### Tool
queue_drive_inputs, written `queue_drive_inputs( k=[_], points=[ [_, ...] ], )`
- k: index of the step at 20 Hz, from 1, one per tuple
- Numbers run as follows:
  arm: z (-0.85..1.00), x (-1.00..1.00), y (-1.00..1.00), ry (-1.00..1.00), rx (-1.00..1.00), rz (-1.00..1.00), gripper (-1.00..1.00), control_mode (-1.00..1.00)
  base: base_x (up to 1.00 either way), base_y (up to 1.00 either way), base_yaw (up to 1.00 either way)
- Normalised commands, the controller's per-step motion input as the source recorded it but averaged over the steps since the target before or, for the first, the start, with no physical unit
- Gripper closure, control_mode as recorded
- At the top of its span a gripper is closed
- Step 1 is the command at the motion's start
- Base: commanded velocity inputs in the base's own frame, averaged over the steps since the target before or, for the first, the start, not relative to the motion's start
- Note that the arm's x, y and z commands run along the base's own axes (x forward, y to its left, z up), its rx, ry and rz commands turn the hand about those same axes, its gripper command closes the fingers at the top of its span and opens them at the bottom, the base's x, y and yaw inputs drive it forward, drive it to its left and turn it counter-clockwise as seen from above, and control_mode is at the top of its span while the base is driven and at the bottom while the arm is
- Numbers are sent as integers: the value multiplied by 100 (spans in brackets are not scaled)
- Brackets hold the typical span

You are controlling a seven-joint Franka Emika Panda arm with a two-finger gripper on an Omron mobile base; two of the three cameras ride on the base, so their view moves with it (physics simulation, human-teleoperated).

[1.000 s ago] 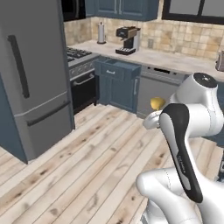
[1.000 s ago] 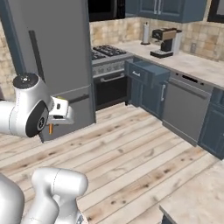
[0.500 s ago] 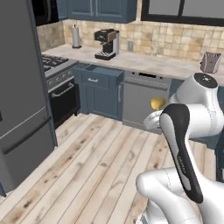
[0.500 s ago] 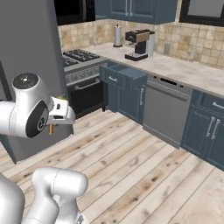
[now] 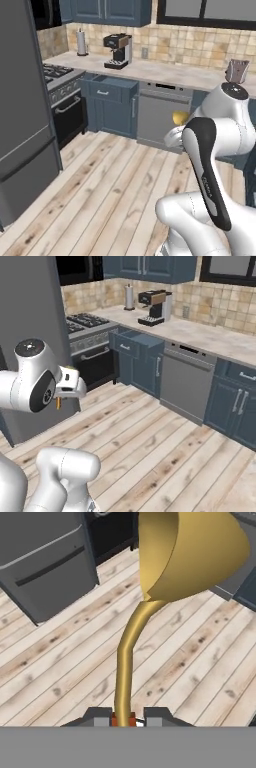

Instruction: Pick up the metallic utensils from the counter and place them in the open drawer. Make sure not to pick up any wooden utensils.

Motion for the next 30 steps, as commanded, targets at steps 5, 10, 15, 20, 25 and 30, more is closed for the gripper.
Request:
queue_drive_inputs(
  k=[5,10,15,20,25,30],
  points=[
    [0,0,0,0,0,0,100,100,65,-2,-16],
    [0,0,0,0,0,0,100,100,73,5,-23],
    [0,0,0,0,0,0,100,100,87,30,-15],
    [0,0,0,0,0,0,100,100,100,50,0],
    [0,0,0,0,0,0,100,100,100,19,13],
    [0,0,0,0,0,0,100,100,100,-6,24]
  ],
)
